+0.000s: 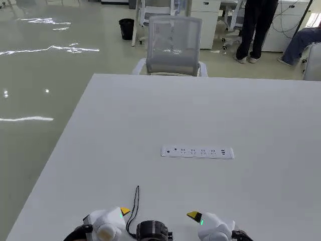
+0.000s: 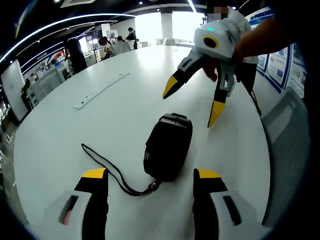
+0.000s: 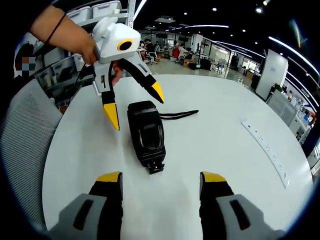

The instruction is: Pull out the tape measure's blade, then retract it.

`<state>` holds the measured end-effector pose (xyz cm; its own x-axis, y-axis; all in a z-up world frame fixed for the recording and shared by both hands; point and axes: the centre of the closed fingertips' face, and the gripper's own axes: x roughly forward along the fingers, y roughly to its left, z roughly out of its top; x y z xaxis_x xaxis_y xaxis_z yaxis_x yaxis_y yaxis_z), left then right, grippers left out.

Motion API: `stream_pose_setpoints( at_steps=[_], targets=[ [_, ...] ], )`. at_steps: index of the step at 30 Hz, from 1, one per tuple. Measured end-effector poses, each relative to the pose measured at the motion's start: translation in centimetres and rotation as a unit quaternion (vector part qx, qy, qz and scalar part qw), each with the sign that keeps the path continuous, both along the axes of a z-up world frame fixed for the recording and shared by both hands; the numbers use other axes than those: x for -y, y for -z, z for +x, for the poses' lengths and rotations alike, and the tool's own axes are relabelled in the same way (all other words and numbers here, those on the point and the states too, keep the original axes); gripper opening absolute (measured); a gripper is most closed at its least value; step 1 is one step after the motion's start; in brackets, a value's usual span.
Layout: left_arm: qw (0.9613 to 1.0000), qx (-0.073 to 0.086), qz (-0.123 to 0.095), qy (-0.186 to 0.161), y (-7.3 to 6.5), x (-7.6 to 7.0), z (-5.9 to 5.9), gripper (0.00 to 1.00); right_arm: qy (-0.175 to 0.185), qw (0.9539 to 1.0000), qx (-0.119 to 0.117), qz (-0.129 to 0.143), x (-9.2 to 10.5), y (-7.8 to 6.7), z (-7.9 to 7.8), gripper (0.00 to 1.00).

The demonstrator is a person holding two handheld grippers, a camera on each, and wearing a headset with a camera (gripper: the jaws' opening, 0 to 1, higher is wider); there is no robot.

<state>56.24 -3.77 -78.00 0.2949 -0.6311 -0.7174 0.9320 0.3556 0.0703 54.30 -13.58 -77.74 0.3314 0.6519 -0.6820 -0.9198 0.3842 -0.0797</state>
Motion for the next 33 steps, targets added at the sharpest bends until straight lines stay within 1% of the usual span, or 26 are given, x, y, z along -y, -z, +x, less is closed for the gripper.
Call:
stream_pose_setpoints(
  at_steps=[2, 3, 5, 7, 9, 11, 14, 17, 18, 21, 23, 24, 25, 27, 30, 33],
  targets=[
    [1.0000, -0.005, -0.001, 0.000, 0.1, 0.2, 0.1, 0.63, -0.005, 1.0000, 0.000, -0.002, -0.2, 0.0, 0.0, 0.58],
    [1.0000, -0.006, -0.003, -0.001, -0.1, 0.4, 0.3, 0.61, -0.005, 1.0000, -0.006, 0.001, -0.4, 0.1, 0.1, 0.57],
    [1.0000, -0.006, -0.003, -0.002, 0.0, 0.7, 0.5, 0.61, -0.005, 0.9999, -0.009, 0.002, -0.6, 0.2, 0.3, 0.54],
    [1.0000, -0.008, -0.002, 0.002, 0.1, 1.0, 0.4, 0.59, -0.008, 0.9999, -0.011, -0.002, -0.7, 0.4, 0.3, 0.52],
    [0.9999, -0.012, 0.005, 0.011, 0.3, 1.3, 0.2, 0.59, -0.016, 0.9997, -0.014, -0.008, -0.9, 0.9, 0.1, 0.51],
    [0.9996, -0.009, 0.016, 0.020, 0.5, 1.4, 0.2, 0.58, -0.024, 0.9994, -0.020, -0.011, -1.1, 1.0, -0.1, 0.50],
    [0.9995, -0.012, 0.018, 0.022, 0.7, 1.7, 0.3, 0.56, -0.029, 0.9992, -0.025, -0.012, -1.3, 1.3, -0.2, 0.45],
    [0.9992, -0.010, 0.028, 0.029, 1.1, 1.9, 0.2, 0.52, -0.031, 0.9991, -0.027, -0.012, -1.6, 1.6, -0.2, 0.43],
    [0.9989, -0.010, 0.033, 0.032, 1.3, 2.0, 0.1, 0.50, -0.035, 0.9990, -0.026, -0.013, -1.8, 1.6, -0.3, 0.41],
    [0.9985, -0.012, 0.038, 0.038, 1.6, 2.3, 0.0, 0.49, -0.042, 0.9986, -0.028, -0.018, -2.0, 2.0, -0.4, 0.40],
    [0.9982, -0.009, 0.042, 0.043, 1.6, 2.5, 0.0, 0.48, -0.047, 0.9983, -0.026, -0.021, -2.1, 2.3, -0.4, 0.38],
    [0.9980, -0.007, 0.042, 0.046, 1.6, 2.6, 0.0, 0.46, -0.049, 0.9982, -0.026, -0.022, -2.2, 2.2, -0.4, 0.38],
    [0.9977, -0.008, 0.045, 0.050, 1.7, 2.6, -0.1, 0.45, -0.052, 0.9981, -0.024, -0.023, -2.3, 2.2, -0.3, 0.37],
    [0.9975, -0.008, 0.045, 0.053, 1.8, 2.8, 0.0, 0.45, -0.059, 0.9978, -0.015, -0.028, -2.4, 2.1, -0.2, 0.34],
    [0.9969, -0.009, 0.050, 0.060, 2.0, 2.9, 0.0, 0.45, -0.063, 0.9975, -0.016, -0.027, -2.7, 2.2, -0.2, 0.31],
    [0.9962, -0.008, 0.053, 0.069, 2.0, 3.0, -0.2, 0.43, -0.073, 0.9966, -0.013, -0.036, -2.8, 2.4, -0.2, 0.27]
  ],
)
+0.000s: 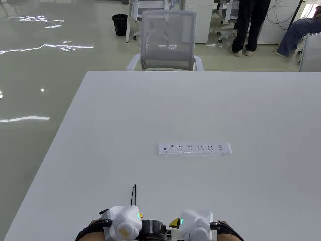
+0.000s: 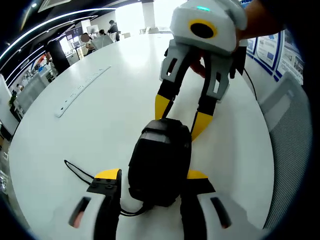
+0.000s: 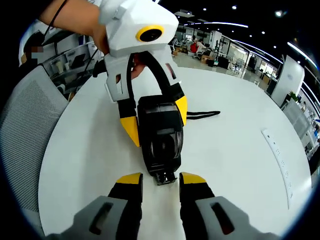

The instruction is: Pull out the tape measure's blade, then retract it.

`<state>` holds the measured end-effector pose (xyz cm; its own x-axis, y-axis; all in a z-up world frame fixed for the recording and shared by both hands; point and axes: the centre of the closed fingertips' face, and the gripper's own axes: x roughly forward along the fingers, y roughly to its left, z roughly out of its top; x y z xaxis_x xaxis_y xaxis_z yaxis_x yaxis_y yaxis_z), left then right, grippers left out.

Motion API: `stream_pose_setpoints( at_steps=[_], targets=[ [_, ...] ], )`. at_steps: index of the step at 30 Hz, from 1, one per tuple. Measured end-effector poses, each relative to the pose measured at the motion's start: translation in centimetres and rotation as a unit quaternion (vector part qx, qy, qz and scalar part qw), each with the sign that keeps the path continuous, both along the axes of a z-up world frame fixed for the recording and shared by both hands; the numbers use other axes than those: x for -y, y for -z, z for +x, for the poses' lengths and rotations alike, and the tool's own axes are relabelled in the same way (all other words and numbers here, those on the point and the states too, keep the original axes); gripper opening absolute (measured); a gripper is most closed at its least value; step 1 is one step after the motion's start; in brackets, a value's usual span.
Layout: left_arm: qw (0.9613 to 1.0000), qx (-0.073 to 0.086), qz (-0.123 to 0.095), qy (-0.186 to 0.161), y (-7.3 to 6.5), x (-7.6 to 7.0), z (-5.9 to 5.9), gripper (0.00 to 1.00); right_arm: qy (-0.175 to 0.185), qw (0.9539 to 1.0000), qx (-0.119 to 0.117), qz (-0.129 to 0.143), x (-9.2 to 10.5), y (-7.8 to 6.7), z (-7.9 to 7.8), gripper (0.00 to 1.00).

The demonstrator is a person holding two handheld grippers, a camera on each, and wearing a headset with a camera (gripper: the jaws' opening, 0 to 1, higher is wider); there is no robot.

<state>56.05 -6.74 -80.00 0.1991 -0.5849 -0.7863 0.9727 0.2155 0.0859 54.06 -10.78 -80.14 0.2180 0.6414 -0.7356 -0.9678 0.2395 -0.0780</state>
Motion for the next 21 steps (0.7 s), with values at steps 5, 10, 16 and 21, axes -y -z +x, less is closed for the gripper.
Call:
stream_pose_setpoints(
  at_steps=[5, 10, 16, 21],
  targets=[
    [0.9995, 0.005, 0.010, 0.028, 0.07, 0.31, -0.45, 0.39, -0.020, 0.9996, 0.011, -0.016, 0.03, 0.23, 0.17, 0.22],
    [0.9993, 0.002, 0.010, 0.035, 0.06, 0.34, -0.60, 0.35, -0.026, 0.9993, 0.009, -0.024, 0.10, 0.31, 0.38, 0.18],
    [0.9992, -0.001, 0.021, 0.033, 0.16, 0.48, -0.57, 0.35, -0.042, 0.9983, 0.007, -0.039, 0.04, 0.59, 0.45, 0.17],
    [0.9995, -0.004, 0.013, 0.027, -0.21, 1.01, -0.43, 0.37, -0.046, 0.9980, 0.002, -0.043, 0.06, 0.60, 0.47, 0.17]
  ],
)
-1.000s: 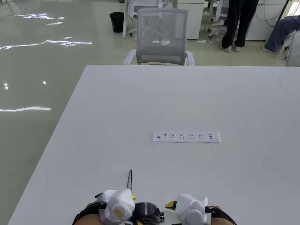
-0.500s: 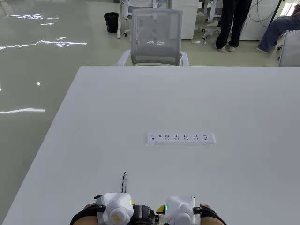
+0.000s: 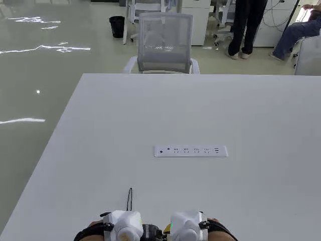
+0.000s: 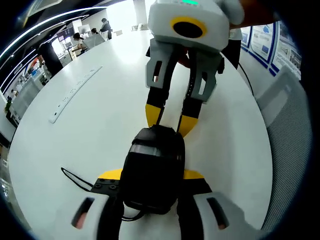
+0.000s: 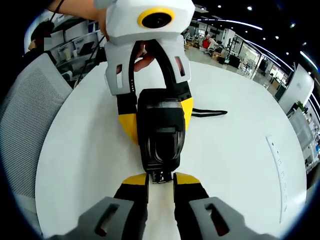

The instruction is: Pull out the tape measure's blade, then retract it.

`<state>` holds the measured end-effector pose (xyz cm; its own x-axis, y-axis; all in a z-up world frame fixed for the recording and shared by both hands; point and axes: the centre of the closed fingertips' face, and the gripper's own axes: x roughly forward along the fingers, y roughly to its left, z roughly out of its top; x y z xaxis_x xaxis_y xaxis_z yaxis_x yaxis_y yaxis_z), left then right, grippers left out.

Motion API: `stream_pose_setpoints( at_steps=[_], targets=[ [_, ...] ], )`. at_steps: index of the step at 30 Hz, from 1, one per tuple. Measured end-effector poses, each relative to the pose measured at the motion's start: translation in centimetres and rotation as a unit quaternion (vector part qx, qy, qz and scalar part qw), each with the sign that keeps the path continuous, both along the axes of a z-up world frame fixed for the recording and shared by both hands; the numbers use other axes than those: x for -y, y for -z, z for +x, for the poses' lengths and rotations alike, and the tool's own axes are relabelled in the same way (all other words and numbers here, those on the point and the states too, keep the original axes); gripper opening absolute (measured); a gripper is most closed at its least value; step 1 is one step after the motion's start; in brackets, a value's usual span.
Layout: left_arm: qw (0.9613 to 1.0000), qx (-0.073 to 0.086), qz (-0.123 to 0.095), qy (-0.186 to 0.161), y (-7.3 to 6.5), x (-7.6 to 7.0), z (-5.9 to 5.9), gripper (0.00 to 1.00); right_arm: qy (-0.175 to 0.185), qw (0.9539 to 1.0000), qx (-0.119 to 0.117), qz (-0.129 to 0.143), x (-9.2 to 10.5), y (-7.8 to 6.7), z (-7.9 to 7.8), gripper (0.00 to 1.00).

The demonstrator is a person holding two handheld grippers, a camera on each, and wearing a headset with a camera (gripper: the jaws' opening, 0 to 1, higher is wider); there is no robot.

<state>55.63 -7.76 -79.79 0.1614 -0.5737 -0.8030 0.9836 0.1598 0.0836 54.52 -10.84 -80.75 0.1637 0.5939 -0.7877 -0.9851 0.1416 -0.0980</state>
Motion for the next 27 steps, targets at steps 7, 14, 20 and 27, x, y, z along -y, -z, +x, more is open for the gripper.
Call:
stream_pose_setpoints(
  at_steps=[7, 14, 20, 27],
  targets=[
    [0.9997, 0.015, 0.007, 0.019, -0.20, 0.12, 0.02, 0.37, -0.012, 0.9998, 0.007, -0.012, -0.22, 0.40, 0.07, 0.18],
    [0.9994, 0.008, 0.020, 0.029, 0.01, 0.07, -0.09, 0.35, -0.003, 0.9999, -0.006, -0.016, 0.03, 0.63, 0.17, 0.12],
    [0.9991, 0.004, 0.020, 0.036, 0.04, 0.06, -0.21, 0.35, -0.008, 0.9997, -0.008, -0.020, 0.02, 0.85, 0.08, 0.12],
    [0.9991, 0.004, 0.023, 0.036, 0.10, 0.02, -0.24, 0.34, -0.005, 0.9996, -0.012, -0.024, 0.02, 0.94, 0.08, 0.11]
  ],
)
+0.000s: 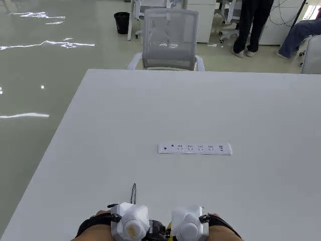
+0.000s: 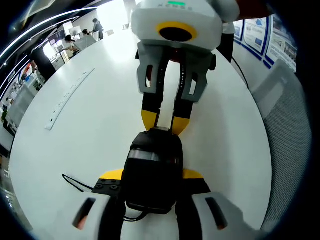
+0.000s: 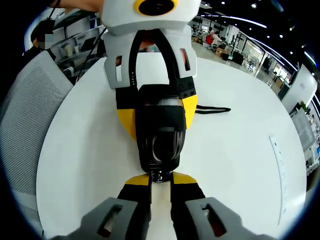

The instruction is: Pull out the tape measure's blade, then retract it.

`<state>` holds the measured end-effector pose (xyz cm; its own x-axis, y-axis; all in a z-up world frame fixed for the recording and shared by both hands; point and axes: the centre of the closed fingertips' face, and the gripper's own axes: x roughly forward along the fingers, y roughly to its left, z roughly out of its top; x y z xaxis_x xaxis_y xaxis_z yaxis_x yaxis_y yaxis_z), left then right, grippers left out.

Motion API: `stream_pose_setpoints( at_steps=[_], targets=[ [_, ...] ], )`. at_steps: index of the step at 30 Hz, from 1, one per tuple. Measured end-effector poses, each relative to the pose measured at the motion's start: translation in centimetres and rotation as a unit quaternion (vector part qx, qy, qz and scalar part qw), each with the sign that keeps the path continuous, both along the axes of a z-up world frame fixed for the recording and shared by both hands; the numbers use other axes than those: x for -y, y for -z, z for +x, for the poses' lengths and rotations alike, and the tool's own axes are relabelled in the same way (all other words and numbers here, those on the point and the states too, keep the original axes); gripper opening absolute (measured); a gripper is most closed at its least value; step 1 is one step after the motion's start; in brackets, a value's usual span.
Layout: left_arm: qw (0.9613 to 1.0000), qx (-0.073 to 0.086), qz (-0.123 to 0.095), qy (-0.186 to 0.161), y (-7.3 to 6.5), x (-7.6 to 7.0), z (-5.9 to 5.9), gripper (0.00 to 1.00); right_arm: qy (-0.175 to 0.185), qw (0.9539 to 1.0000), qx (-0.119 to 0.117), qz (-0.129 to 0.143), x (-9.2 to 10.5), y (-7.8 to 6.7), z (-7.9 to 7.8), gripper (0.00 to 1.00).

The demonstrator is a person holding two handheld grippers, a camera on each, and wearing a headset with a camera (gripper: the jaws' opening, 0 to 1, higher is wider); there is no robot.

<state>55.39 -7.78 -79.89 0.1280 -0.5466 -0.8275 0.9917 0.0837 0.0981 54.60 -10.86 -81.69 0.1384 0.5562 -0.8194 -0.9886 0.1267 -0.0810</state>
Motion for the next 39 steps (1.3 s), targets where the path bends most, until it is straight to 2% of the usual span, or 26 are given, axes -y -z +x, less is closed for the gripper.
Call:
stream_pose_setpoints(
  at_steps=[15, 24, 39],
  targets=[
    [1.0000, -0.002, 0.002, 0.000, 0.0, 0.0, 0.0, 0.34, 0.001, 0.9999, 0.003, -0.010, 0.4, -0.3, 0.0, 0.10],
    [0.9999, -0.008, 0.003, 0.007, -0.1, 0.0, -0.1, 0.34, -0.003, 0.9997, 0.001, -0.025, 0.8, -0.3, -0.1, 0.10],
    [0.9999, -0.008, 0.005, 0.010, -0.1, 0.0, 0.0, 0.34, -0.002, 0.9997, -0.002, -0.026, 1.7, -0.4, -0.3, 0.10]
  ],
)
